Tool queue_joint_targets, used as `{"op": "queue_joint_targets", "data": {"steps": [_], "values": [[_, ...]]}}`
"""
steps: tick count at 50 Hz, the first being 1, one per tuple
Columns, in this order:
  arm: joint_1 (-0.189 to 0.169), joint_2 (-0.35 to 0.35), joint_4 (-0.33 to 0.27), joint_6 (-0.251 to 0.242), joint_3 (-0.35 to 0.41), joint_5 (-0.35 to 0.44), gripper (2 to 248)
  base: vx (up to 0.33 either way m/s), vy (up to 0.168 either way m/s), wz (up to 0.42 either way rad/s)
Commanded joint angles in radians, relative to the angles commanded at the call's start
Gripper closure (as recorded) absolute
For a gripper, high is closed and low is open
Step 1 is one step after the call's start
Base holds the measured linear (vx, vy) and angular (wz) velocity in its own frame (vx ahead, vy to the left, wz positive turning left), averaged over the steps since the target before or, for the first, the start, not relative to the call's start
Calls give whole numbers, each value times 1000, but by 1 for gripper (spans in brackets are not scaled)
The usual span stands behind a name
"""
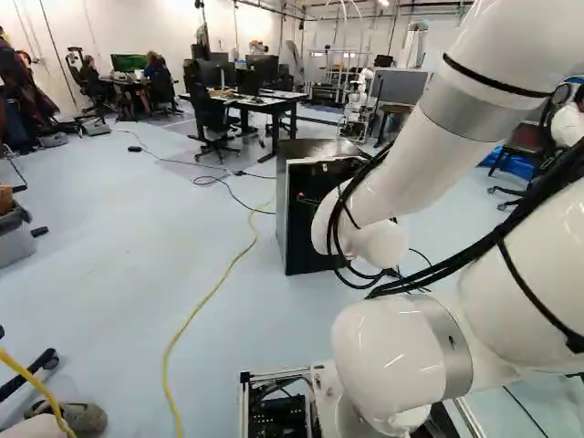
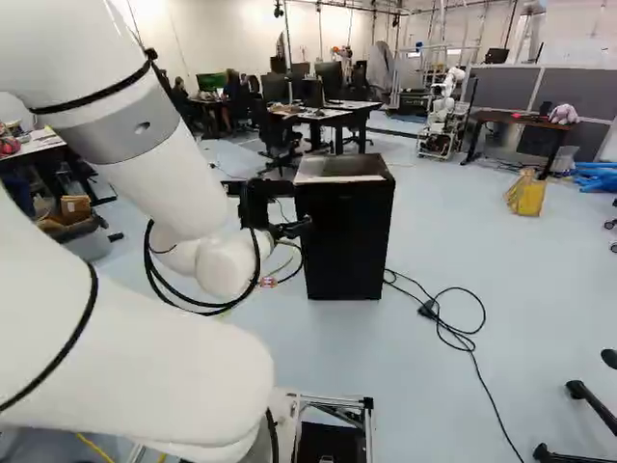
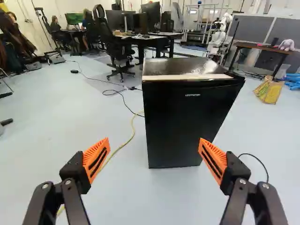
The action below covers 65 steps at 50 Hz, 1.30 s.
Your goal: Grab a drink from the fridge
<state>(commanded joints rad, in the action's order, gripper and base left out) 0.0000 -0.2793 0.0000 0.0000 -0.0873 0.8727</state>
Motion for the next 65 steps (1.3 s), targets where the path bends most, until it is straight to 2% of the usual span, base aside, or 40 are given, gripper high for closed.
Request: {"op": "queue_joint_targets", "data": {"steps": [65], "values": [[0,0,0,0,0,0,3,66,32,-9]]}}
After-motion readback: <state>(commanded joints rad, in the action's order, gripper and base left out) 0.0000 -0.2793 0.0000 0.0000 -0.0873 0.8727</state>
